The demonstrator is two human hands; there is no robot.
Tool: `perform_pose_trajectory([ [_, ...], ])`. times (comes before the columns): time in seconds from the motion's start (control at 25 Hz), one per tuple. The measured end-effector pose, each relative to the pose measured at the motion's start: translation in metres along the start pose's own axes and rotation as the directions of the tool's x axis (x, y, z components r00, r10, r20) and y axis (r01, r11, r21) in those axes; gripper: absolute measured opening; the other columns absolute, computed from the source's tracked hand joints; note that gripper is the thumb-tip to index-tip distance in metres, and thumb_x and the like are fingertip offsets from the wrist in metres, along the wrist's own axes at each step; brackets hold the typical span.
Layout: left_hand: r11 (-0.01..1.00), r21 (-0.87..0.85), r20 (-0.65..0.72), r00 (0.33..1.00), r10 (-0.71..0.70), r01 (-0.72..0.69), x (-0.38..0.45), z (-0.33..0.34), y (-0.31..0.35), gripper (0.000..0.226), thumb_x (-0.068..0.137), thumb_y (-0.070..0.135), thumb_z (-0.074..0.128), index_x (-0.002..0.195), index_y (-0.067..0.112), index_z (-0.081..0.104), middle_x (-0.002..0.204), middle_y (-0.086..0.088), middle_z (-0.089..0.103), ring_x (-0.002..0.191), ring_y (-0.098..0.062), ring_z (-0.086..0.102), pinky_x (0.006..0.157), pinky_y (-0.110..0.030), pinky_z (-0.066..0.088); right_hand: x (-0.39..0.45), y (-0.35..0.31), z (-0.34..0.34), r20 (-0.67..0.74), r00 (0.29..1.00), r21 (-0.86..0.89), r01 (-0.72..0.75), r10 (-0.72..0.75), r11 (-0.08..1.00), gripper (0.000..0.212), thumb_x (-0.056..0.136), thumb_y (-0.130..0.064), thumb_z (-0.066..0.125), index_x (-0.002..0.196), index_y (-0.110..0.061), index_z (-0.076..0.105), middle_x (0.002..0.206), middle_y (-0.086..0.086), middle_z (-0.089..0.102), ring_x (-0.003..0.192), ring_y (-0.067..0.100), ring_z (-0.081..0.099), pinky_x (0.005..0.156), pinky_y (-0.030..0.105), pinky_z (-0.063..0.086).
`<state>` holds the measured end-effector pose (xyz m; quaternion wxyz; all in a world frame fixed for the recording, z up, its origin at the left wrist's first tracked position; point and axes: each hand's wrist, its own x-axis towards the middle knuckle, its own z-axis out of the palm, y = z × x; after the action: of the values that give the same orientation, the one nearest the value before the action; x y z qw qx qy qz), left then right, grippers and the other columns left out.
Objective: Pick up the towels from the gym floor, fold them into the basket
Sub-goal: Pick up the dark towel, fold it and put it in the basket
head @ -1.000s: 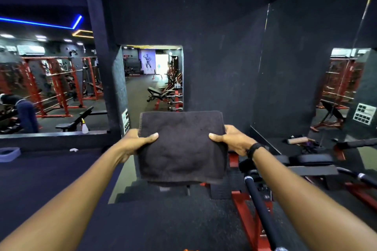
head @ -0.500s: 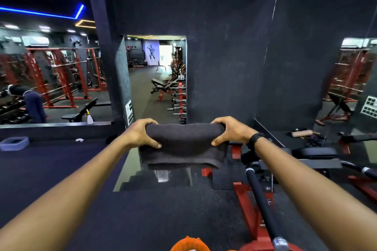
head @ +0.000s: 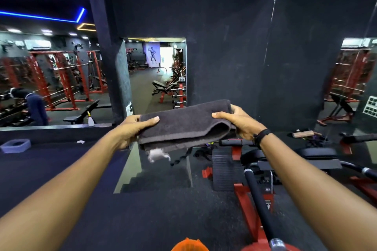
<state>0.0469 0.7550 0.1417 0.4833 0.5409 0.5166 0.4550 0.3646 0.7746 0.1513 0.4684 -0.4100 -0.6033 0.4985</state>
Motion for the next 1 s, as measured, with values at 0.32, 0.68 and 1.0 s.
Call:
perform_pose_trajectory([
  [0.32,0.938,0.345,-0.141,0.990,0.010,0.040,0.004,-0.011,-0.011,0.014,0.084,0.028,0.071,0.090,0.018,0.063,0.093,-0.006,0.063,0.072,-0.010,0.058,0.060,-0.018,0.044,0.018,0.002,0.002,-0.053,0.998,-0.371,-0.007,-0.014,0.929,0.036,0.073,-0.014,0.080,0.105,-0.005,0.066,0.104,0.011,0.071,0.093,0.019,0.065,0.086,0.036,0.054],
  [0.68,0.787,0.582,0.022,0.964,-0.266,0.204,0.014,-0.013,-0.169,0.015,0.086,0.026,0.070,0.087,0.012,0.064,0.083,-0.007,0.063,0.075,-0.018,0.057,0.061,-0.024,0.040,0.015,0.166,0.024,-0.189,0.950,-0.795,-0.296,0.247,0.530,0.046,0.071,-0.035,0.080,0.100,-0.004,0.064,0.101,0.017,0.066,0.095,0.029,0.061,0.070,0.029,0.039],
  [1.0,0.700,0.662,0.205,0.832,-0.515,0.270,0.081,-0.042,-0.338,0.016,0.088,0.020,0.068,0.094,0.006,0.066,0.080,-0.011,0.062,0.076,-0.021,0.056,0.057,-0.022,0.041,-0.019,0.336,0.063,-0.423,0.653,-0.652,-0.701,0.628,0.289,0.048,0.072,-0.030,0.079,0.106,-0.002,0.063,0.118,0.022,0.064,0.106,0.032,0.062,0.074,0.029,0.045],
])
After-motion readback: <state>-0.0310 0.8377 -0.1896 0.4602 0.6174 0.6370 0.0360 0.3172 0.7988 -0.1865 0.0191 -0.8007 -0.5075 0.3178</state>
